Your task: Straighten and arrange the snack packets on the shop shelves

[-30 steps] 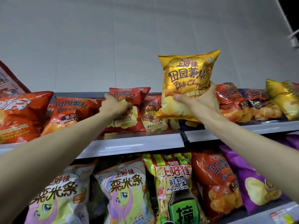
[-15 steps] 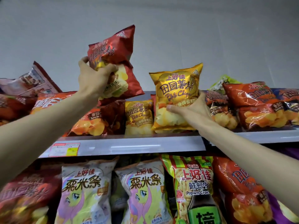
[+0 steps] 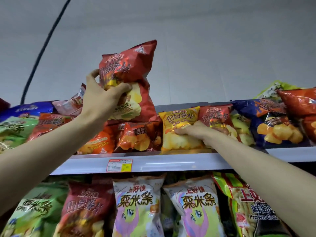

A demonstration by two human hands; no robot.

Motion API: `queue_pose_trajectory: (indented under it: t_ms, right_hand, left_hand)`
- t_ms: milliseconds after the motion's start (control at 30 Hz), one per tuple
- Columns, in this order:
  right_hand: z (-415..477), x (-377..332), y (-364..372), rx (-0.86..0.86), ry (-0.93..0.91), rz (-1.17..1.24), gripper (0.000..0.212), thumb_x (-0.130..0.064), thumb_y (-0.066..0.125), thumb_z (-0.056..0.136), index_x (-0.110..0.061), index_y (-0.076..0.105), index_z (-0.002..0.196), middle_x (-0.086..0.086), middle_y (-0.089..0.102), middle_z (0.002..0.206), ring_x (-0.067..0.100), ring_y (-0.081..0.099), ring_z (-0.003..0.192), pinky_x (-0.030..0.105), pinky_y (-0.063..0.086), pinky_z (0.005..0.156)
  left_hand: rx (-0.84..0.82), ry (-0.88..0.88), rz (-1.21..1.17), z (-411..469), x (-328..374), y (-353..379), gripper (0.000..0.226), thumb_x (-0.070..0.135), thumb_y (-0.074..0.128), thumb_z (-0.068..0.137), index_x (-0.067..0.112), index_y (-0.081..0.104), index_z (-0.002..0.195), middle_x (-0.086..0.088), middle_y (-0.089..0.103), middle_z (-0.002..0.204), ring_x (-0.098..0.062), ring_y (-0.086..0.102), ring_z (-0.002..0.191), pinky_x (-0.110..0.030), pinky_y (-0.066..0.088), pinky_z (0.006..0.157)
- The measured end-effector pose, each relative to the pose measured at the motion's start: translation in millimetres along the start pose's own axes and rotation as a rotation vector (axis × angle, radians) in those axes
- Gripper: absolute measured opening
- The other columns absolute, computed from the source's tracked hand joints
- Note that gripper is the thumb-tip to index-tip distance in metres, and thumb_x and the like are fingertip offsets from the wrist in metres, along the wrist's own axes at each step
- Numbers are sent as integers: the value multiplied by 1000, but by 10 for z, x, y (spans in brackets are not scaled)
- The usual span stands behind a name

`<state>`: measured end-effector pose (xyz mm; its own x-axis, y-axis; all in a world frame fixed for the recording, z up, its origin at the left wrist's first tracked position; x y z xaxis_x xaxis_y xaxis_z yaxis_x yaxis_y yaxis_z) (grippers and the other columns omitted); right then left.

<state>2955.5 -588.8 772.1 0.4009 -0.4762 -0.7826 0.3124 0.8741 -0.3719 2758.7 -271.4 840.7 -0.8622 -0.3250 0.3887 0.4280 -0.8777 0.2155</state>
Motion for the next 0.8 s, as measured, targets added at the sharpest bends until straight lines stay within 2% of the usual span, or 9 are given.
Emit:
queue_pose_trajectory:
  t_ms: [167,233,333,433,500,567,600,667,800]
  right_hand:
    - [171,74,271,-130,41,10,152,-74,92,48,-11,15,163,8,32,165,32,40,147,49,39,119]
    - [168,62,291,-142,33,-19,153,-78,89,46,-11,16,163,7,32,166,32,39,147,49,38,120]
    - [66,-7,237,-108,-9,-80,129,-75,83,67,-7,26,161,11,38,163,33,42,146,46,39,118]
    - [-58,-51,84,21,-61,-194,96,-70,69,85,-2,46,149,16,54,150,37,53,135,45,47,109]
    - [-219,-136,-83,134,-137,-265,64,-63,61,94,-5,64,120,15,68,122,36,63,115,39,51,90]
    - [-441,-202,-265,199,-198,-257,42,-51,57,98,-11,62,85,9,69,91,33,66,92,35,45,69]
    - [-538,-233,-385,240,-220,-245,38,-44,56,97,-12,62,79,6,69,87,32,65,89,35,43,67]
    - [-732,-284,-596,301,-272,-207,31,-41,52,89,-17,71,86,1,73,92,29,67,96,37,50,79]
    - [-1044,-334,-782,236,-409,-135,47,-56,52,75,-35,74,111,-9,76,105,18,70,106,48,55,100]
  left_hand:
    - [-1,16,109,-63,41,-58,93,40,89,78,27,36,153,8,67,114,-11,73,98,-41,60,98]
    - [-14,15,144,-129,33,1,91,39,88,80,28,36,154,14,65,108,-10,71,98,-41,58,101]
    - [-67,6,163,-235,-34,165,91,38,87,80,29,35,154,17,63,106,-11,71,99,-38,57,99]
    - [-128,12,177,-346,-114,379,91,39,86,80,29,34,153,14,65,108,-7,71,93,-29,58,88]
    - [-152,-4,166,-407,-187,534,94,45,86,75,30,34,152,8,69,115,-12,72,96,-35,60,92]
    - [-163,-29,138,-455,-248,708,97,49,84,71,31,34,151,5,69,120,-16,73,100,-43,59,98]
    - [-159,-43,127,-471,-271,793,97,50,83,70,31,34,151,5,68,120,-17,72,101,-44,58,100]
    - [-149,-70,117,-510,-300,965,95,49,83,72,31,34,151,3,68,117,-18,70,102,-45,56,101]
    - [-141,-123,131,-566,-330,1339,102,62,75,62,34,32,149,-1,68,122,-27,68,109,-51,53,103]
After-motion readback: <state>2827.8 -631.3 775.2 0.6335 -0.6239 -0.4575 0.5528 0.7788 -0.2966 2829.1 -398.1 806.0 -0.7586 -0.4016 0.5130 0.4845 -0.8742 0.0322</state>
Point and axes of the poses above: each hand's wrist, its own z-axis towards the middle knuckle, its own y-axis out of the palm, x = y × z, the point moved 10 cm from there along z, towards the middle knuckle
